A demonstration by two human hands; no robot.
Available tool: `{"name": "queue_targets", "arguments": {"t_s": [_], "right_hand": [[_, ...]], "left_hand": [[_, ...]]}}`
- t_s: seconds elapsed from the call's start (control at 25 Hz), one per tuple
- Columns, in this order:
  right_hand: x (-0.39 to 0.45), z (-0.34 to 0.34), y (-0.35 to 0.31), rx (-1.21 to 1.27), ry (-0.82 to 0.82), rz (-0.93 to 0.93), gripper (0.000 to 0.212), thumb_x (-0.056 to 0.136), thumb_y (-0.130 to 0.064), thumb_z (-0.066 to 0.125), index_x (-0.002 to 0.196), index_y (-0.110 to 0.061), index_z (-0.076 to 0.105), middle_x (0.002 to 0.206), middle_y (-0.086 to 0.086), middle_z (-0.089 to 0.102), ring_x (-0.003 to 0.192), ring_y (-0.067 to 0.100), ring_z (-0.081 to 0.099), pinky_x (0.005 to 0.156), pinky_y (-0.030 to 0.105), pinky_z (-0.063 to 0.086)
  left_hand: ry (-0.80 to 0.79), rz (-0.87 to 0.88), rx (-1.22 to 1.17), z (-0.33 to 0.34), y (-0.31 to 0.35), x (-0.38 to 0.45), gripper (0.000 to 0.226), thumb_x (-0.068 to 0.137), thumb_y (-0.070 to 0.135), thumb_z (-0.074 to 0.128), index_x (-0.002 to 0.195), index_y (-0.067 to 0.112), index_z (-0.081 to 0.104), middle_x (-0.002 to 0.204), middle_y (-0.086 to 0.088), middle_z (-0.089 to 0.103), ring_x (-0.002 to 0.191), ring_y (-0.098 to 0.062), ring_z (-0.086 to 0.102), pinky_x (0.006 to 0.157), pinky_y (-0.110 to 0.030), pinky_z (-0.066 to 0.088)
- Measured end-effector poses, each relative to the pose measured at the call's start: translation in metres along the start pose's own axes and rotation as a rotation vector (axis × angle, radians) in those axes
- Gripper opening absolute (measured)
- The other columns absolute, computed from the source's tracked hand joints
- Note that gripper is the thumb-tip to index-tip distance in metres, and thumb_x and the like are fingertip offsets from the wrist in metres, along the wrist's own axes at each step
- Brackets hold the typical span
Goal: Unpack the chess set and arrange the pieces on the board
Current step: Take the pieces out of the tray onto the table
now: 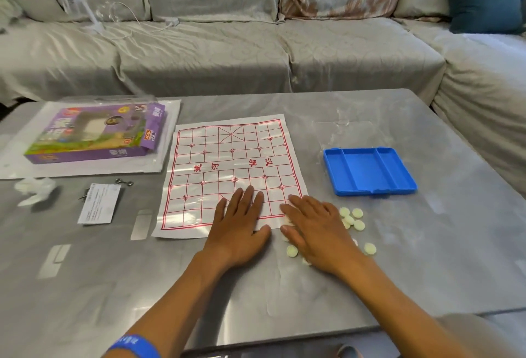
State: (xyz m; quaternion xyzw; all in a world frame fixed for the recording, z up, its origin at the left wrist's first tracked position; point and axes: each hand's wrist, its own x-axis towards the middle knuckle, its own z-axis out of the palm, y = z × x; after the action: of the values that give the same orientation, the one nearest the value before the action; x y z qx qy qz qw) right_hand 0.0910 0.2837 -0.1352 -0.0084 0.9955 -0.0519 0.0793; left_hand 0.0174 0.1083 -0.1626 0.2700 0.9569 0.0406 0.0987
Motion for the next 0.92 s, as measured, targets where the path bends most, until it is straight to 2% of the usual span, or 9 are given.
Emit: {"name": "queue_targets", "arguments": {"t_s": [0.04, 0.16, 0.32, 0.36, 0.44, 0.56, 0.64, 0.76, 0.92], "right_hand": [[-0.006, 0.006, -0.002, -0.011, -0.031, -0.016, 0.075, 0.082, -0.064, -0.006, 0.150, -0.037, 0.010, 0.161, -0.009, 0.001, 0.148, 0.017, 0.001, 0.119, 0.041, 0.005], [-0.022, 0.013, -0.002, -0.008, 0.002, -0.024, 0.069, 0.086, -0.063, -0.007, 0.150, -0.038, -0.007, 0.158, -0.012, -0.015, 0.146, 0.012, -0.016, 0.119, 0.039, -0.009], [-0.046, 0.011, 0.003, 0.152, 0.119, 0.039, 0.066, 0.081, -0.070, -0.016, 0.143, -0.047, -0.012, 0.152, -0.022, -0.022, 0.141, 0.003, -0.024, 0.117, 0.031, -0.013], [-0.053, 0.010, 0.005, 0.203, 0.141, 0.075, 0.065, 0.080, -0.071, -0.014, 0.141, -0.049, -0.012, 0.150, -0.025, -0.022, 0.140, 0.000, -0.023, 0.115, 0.026, -0.013], [-0.070, 0.012, 0.008, 0.265, 0.175, 0.141, 0.062, 0.081, -0.070, -0.008, 0.140, -0.050, -0.009, 0.148, -0.028, -0.019, 0.139, -0.004, -0.019, 0.112, 0.020, -0.012], [-0.088, 0.021, 0.004, 0.283, 0.208, 0.182, 0.065, 0.086, -0.068, 0.002, 0.146, -0.043, 0.003, 0.155, -0.021, -0.001, 0.143, -0.001, -0.005, 0.113, 0.019, -0.005], [-0.094, 0.025, -0.003, 0.282, 0.220, 0.185, 0.075, 0.085, -0.069, -0.001, 0.150, -0.036, 0.015, 0.158, -0.016, 0.008, 0.145, 0.004, 0.002, 0.113, 0.020, -0.002], [-0.099, 0.031, -0.011, 0.191, 0.190, 0.157, 0.078, 0.085, -0.068, -0.003, 0.150, -0.032, 0.020, 0.159, -0.010, 0.012, 0.147, 0.010, 0.006, 0.114, 0.024, -0.002], [-0.096, 0.036, -0.011, 0.136, 0.207, 0.164, 0.069, 0.090, -0.060, 0.005, 0.151, -0.031, 0.019, 0.160, -0.007, 0.011, 0.147, 0.014, 0.003, 0.115, 0.029, -0.002]], "left_hand": [[-0.031, -0.002, 0.004, -0.002, 0.000, 0.001, 0.079, 0.080, 0.065, 0.003, 0.150, 0.032, -0.014, 0.156, 0.005, -0.026, 0.144, -0.019, -0.024, 0.117, -0.043, -0.013], [-0.024, -0.008, 0.003, -0.005, 0.002, 0.002, 0.082, 0.078, 0.066, 0.007, 0.150, 0.032, -0.013, 0.156, 0.004, -0.026, 0.144, -0.020, -0.023, 0.117, -0.044, -0.012], [0.071, 0.043, -0.030, 0.001, -0.001, -0.006, 0.081, 0.082, 0.067, 0.011, 0.151, 0.030, -0.010, 0.156, 0.006, -0.024, 0.144, -0.017, -0.021, 0.116, -0.040, -0.014], [0.143, 0.072, -0.024, 0.004, -0.002, -0.009, 0.080, 0.084, 0.067, 0.013, 0.152, 0.028, -0.005, 0.158, 0.006, -0.018, 0.146, -0.017, -0.016, 0.115, -0.040, -0.014], [0.271, 0.129, 0.035, 0.007, 0.001, -0.017, 0.074, 0.089, 0.061, 0.022, 0.152, 0.023, 0.016, 0.161, 0.000, 0.004, 0.148, -0.022, 0.004, 0.115, -0.042, -0.009], [0.321, 0.134, 0.044, -0.004, 0.011, -0.032, 0.058, 0.090, 0.050, 0.040, 0.138, 0.020, 0.045, 0.151, -0.006, 0.037, 0.141, -0.028, 0.033, 0.115, -0.049, 0.010], [0.309, 0.182, 0.025, -0.012, 0.019, -0.053, 0.050, 0.090, 0.045, 0.042, 0.132, 0.019, 0.053, 0.145, -0.006, 0.046, 0.135, -0.028, 0.041, 0.113, -0.046, 0.017], [0.233, 0.316, 0.031, -0.014, 0.030, -0.091, 0.046, 0.095, 0.039, 0.038, 0.138, 0.022, 0.042, 0.150, -0.003, 0.036, 0.139, -0.024, 0.031, 0.117, -0.040, 0.010], [0.183, 0.319, -0.013, -0.017, 0.035, -0.120, 0.051, 0.096, 0.039, 0.038, 0.145, 0.024, 0.030, 0.155, 0.001, 0.024, 0.142, -0.019, 0.022, 0.118, -0.037, 0.007]]}}
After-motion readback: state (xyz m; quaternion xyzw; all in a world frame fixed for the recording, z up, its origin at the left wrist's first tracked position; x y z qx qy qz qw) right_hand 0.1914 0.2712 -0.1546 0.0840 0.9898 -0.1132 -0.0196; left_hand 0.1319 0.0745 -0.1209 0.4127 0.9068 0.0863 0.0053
